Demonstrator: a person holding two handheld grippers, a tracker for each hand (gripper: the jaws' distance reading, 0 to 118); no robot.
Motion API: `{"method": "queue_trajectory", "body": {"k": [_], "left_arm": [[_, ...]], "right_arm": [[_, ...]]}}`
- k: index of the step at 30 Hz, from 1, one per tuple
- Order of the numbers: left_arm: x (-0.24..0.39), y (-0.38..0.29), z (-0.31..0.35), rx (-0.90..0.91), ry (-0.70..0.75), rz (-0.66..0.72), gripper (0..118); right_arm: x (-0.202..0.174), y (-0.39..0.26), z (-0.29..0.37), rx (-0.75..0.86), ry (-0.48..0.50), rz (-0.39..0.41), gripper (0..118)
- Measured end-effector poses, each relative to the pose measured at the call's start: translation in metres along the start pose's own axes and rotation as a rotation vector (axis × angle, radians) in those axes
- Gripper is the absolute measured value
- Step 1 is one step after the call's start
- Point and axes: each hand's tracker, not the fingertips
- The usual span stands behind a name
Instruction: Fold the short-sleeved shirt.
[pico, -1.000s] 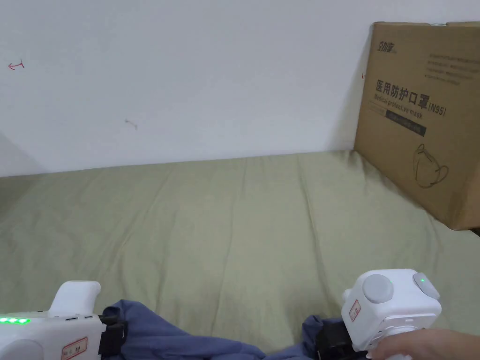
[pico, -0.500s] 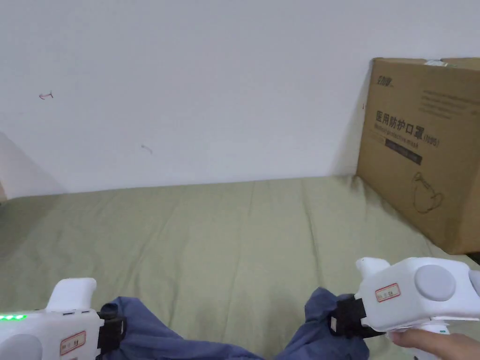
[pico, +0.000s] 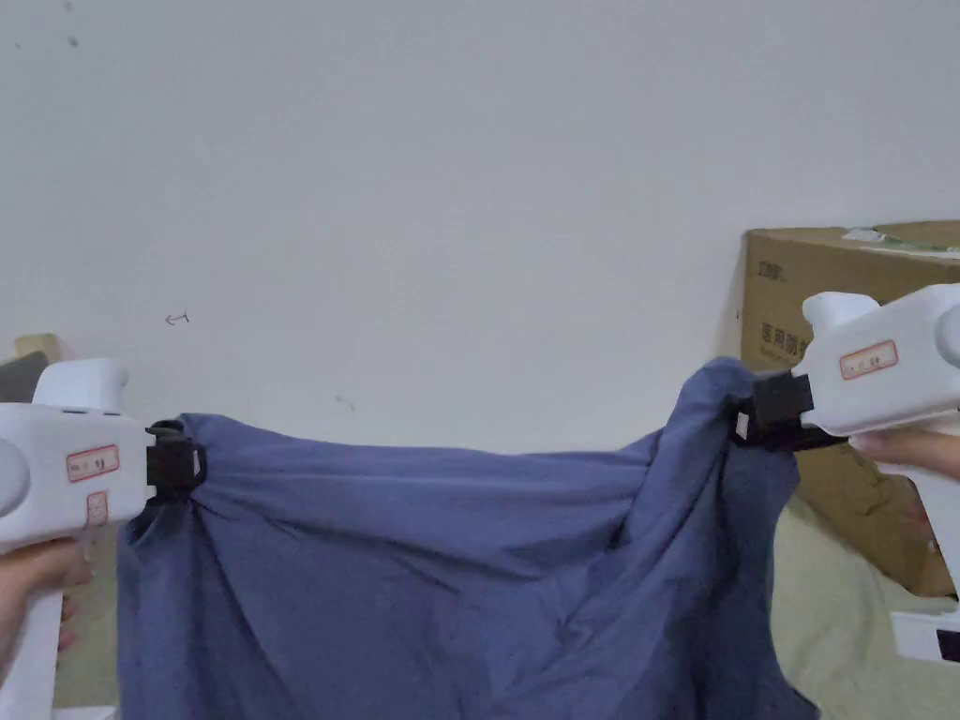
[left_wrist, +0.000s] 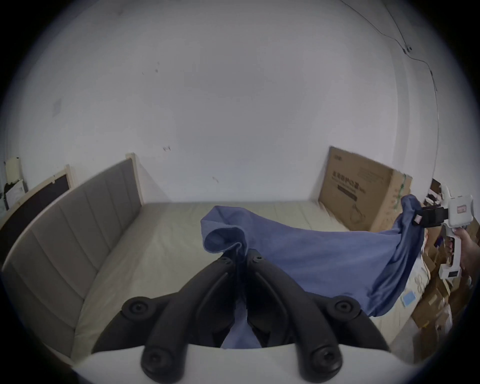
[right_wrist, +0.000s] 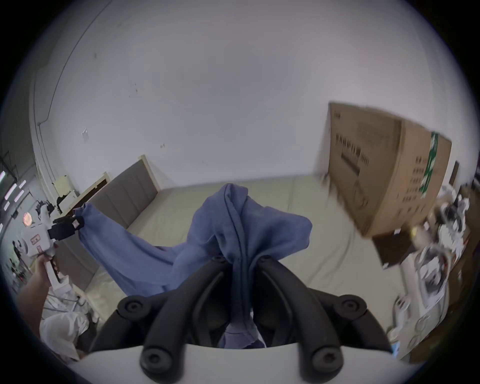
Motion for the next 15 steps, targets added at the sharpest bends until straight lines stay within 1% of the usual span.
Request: {"method": "queue_trajectory", "body": {"k": [4,5,8,9,10,12,15], "left_arm": [[0.002,0.039,-0.023,0.061,0.020,0.011,6],[0.016,0.044,-0.024,0.069,0.025,0.012,6],[0.021,0.058,-0.046,0.098,0.036,0.017,6],[0.015,0.062,-0.060,0.112,0.038,0.018,6],[0.016,0.063,-0.067,0.126,0.043,0.018,6],[0.017,0.062,-0.084,0.155,0.051,0.023,6],[0.022,0.048,-0.103,0.188,0.061,0.019,6]], "right_arm": [[-0.012,0.050,-0.008,0.088,-0.042,-0.006,13],[-0.016,0.061,-0.012,0.113,-0.065,-0.001,13],[-0.019,0.085,-0.030,0.191,-0.122,0.022,13],[-0.020,0.090,-0.036,0.214,-0.135,0.021,13],[-0.010,0.097,-0.051,0.220,-0.138,0.018,13],[-0.010,0.100,-0.065,0.250,-0.160,0.026,13],[-0.002,0.093,-0.089,0.280,-0.201,0.073,13]]}}
